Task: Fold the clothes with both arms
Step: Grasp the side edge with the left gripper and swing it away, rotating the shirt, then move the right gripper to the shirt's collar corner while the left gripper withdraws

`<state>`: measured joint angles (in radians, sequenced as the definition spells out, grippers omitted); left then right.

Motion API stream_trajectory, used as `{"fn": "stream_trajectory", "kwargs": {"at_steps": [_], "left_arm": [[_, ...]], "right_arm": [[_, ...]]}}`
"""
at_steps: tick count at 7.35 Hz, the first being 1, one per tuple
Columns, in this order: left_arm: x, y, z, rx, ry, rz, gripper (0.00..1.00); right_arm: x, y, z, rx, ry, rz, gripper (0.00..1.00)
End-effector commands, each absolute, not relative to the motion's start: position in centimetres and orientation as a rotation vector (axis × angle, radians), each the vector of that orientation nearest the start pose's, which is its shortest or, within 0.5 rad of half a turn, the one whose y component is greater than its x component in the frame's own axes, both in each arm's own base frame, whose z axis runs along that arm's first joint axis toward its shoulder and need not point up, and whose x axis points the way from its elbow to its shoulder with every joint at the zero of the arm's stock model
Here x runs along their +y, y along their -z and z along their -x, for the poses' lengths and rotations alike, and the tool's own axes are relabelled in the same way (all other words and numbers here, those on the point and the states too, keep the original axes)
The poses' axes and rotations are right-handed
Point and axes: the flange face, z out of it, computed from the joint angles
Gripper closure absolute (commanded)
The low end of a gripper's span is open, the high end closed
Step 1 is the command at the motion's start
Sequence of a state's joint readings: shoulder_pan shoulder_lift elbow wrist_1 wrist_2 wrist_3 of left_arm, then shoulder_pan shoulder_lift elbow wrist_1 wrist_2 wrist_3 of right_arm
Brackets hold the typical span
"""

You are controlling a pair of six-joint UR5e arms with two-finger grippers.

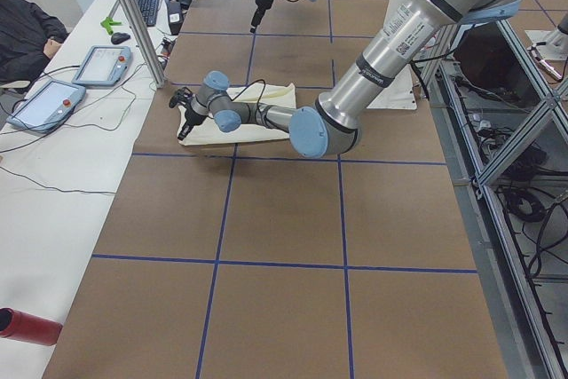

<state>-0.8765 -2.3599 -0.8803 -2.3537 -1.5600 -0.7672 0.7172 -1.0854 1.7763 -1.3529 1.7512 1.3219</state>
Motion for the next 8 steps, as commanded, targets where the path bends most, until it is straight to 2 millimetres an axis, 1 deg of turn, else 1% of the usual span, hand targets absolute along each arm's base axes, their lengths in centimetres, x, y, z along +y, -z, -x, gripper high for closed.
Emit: {"fn": "stream_trajectory", "kwargs": {"at_steps": [1, 2, 3, 4, 5, 6, 7, 8], "left_arm": [[-72.6, -41.8, -41.0, 0.549, 0.025, -0.696, 0.01], [-69.9, -41.9, -38.8, 0.572, -0.036, -0.765, 0.00], [-68.3, -39.2, -37.0, 0.629, -0.084, -0.809, 0.00], [-67.2, -39.0, -37.5, 0.726, -0.135, -0.751, 0.00], [-66.2, -38.8, -37.0, 0.752, -0.145, -0.750, 0.00], [-64.5, -38.9, -35.8, 0.768, -0.150, -0.763, 0.00], [-64.0, -38.6, -35.5, 0.775, -0.154, -0.771, 0.00], [-64.0, -38.7, -35.5, 0.774, -0.154, -0.770, 0.00]], "right_arm": [[-48.7, -25.2, 43.4, -0.925, -0.404, -0.236, 0.00], [-47.4, -23.5, 46.0, -0.938, -0.432, -0.247, 0.00], [-47.5, -22.0, 48.3, -0.940, -0.453, -0.260, 0.00], [-48.3, -21.0, 51.2, -0.940, -0.536, -0.204, 0.02], [-49.7, -19.3, 54.7, -0.926, -0.567, -0.191, 0.04], [-49.7, -17.6, 58.4, -0.900, -0.580, -0.258, 0.04], [-49.6, -17.3, 60.4, -0.876, -0.576, -0.273, 0.09], [-50.0, -17.8, 61.6, -0.849, -0.561, -0.273, 0.17]]}}
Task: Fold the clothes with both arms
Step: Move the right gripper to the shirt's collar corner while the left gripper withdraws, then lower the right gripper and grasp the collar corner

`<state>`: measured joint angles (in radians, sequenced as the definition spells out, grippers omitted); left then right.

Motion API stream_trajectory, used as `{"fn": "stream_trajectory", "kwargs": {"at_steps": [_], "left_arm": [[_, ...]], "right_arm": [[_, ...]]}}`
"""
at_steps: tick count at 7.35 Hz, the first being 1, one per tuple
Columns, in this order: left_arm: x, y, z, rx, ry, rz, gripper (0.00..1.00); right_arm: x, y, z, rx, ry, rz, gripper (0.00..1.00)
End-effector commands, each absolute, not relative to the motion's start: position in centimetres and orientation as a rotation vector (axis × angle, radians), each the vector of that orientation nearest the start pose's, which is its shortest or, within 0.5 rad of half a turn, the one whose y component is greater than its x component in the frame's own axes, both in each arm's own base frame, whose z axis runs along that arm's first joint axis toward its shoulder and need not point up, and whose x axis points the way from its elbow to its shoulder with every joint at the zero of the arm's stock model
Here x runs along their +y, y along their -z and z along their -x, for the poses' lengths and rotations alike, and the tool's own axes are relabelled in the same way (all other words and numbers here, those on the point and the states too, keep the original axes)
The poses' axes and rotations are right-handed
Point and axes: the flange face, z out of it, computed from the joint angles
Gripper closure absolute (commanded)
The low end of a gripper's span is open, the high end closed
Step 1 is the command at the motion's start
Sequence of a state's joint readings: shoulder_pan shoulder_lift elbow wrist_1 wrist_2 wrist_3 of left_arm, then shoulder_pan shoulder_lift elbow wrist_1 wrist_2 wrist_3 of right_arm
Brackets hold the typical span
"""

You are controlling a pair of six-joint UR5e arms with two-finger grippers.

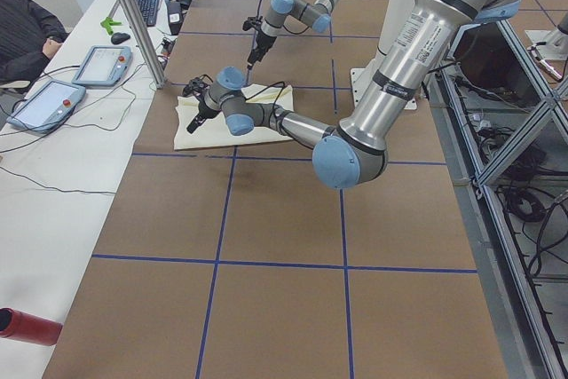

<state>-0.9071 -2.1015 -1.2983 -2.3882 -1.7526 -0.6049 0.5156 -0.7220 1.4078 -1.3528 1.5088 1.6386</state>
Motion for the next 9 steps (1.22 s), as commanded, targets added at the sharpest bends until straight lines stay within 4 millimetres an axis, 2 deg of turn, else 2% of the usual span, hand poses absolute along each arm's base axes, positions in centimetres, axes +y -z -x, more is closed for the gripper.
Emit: {"fn": "stream_trajectory", "kwargs": {"at_steps": [1, 2, 3, 4, 6, 9], "left_arm": [[-64.0, -38.8, -35.4, 0.773, -0.153, -0.769, 0.00], [-64.0, -38.8, -35.4, 0.773, -0.153, -0.769, 0.00], [-64.0, -38.8, -35.4, 0.773, -0.153, -0.769, 0.00], [-64.0, -38.8, -35.4, 0.773, -0.153, -0.769, 0.00], [-63.7, -39.7, -35.2, 0.771, -0.154, -0.766, 0.00], [-63.5, -40.1, -35.0, 0.773, -0.151, -0.769, 0.00]], "right_arm": [[-50.2, -17.7, 62.8, -0.834, -0.554, -0.266, 0.25], [-50.4, -16.7, 64.6, -0.821, -0.542, -0.260, 0.38], [-50.7, -16.5, 66.0, -0.799, -0.536, -0.253, 0.39], [-50.0, -16.9, 66.8, -0.790, -0.520, -0.246, 0.41], [-49.3, -18.3, 67.3, -0.770, -0.485, -0.250, 0.46], [-48.6, -18.9, 67.8, -0.755, -0.472, -0.244, 0.48]]}}
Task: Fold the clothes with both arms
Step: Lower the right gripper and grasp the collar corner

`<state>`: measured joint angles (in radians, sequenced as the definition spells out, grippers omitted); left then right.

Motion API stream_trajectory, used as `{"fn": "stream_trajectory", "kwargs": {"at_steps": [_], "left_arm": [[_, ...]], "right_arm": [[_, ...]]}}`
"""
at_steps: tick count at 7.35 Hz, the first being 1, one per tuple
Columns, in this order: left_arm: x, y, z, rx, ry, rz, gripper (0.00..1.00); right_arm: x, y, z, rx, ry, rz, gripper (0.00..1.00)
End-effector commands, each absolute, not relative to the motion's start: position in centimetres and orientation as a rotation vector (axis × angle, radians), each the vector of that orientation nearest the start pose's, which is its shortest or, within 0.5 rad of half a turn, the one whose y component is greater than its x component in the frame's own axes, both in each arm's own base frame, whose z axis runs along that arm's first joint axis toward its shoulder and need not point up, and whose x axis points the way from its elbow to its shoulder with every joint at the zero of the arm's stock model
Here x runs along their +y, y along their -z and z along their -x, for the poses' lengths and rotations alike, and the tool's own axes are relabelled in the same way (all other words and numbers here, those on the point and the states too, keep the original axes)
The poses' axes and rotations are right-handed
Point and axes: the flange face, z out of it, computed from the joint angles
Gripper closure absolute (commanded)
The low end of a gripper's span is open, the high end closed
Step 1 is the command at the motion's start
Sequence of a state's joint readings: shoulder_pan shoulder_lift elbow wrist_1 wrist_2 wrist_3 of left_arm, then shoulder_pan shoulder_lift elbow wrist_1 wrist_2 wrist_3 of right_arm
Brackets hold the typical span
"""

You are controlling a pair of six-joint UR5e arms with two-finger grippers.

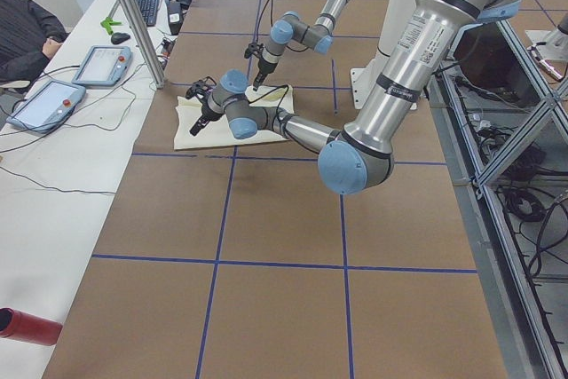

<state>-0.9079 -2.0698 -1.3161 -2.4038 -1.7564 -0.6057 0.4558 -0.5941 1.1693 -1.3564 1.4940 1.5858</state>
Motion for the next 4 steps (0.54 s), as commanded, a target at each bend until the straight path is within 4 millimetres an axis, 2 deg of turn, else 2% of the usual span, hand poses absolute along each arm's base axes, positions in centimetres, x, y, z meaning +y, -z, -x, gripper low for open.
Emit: {"fn": "stream_trajectory", "kwargs": {"at_steps": [1, 4], "left_arm": [[-63.54, -40.11, -35.01, 0.773, -0.151, -0.769, 0.00], [-63.46, -40.02, -35.09, 0.785, -0.134, -0.765, 0.00]], "right_arm": [[-48.51, -19.04, 67.83, -0.753, -0.469, -0.243, 0.48], [-48.48, -19.87, 67.78, -0.730, -0.436, -0.252, 0.48]]}}
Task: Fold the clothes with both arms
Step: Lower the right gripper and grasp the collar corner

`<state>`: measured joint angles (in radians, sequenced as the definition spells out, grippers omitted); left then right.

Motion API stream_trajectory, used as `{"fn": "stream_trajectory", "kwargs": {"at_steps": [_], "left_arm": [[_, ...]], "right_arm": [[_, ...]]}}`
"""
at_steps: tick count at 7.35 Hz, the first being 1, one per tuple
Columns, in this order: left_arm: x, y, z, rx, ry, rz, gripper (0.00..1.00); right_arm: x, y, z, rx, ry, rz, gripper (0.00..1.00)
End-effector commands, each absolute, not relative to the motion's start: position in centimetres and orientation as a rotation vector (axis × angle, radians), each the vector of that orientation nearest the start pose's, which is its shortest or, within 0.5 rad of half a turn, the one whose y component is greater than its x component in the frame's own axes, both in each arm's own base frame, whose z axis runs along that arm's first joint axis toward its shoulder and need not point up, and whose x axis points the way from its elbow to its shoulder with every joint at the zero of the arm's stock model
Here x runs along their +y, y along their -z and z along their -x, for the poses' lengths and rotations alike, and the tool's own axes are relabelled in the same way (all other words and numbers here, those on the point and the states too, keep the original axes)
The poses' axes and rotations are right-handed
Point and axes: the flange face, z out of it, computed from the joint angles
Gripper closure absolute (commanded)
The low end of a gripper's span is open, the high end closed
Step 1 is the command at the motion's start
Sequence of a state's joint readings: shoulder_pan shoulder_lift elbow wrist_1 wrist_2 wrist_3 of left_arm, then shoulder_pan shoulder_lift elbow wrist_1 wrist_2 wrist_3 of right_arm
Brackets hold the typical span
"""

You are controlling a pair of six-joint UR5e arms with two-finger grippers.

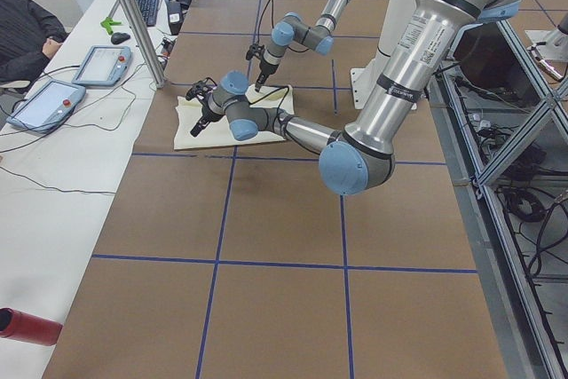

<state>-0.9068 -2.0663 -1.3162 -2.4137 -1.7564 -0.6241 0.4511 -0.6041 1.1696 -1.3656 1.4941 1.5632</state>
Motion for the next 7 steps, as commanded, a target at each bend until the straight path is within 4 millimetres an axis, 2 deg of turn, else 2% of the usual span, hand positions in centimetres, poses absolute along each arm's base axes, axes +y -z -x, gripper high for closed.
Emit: {"fn": "stream_trajectory", "kwargs": {"at_steps": [1, 2, 3, 6, 7], "left_arm": [[-63.5, -40.0, -35.1, 0.785, -0.134, -0.765, 0.00], [-63.5, -40.0, -35.1, 0.785, -0.134, -0.765, 0.00], [-63.5, -40.1, -35.1, 0.785, -0.132, -0.763, 0.00], [-63.5, -39.9, -35.1, 0.788, -0.131, -0.766, 0.00], [-63.4, -40.0, -35.2, 0.788, -0.133, -0.764, 0.00]], "right_arm": [[-48.5, -20.0, 67.8, -0.728, -0.436, -0.252, 0.49], [-48.5, -19.8, 67.8, -0.731, -0.437, -0.252, 0.72], [-48.5, -19.7, 67.7, -0.734, -0.447, -0.250, 1.00], [-48.6, -19.2, 67.4, -0.740, -0.445, -0.251, 1.00], [-47.7, -20.0, 65.8, -0.741, -0.439, -0.247, 1.00]]}}
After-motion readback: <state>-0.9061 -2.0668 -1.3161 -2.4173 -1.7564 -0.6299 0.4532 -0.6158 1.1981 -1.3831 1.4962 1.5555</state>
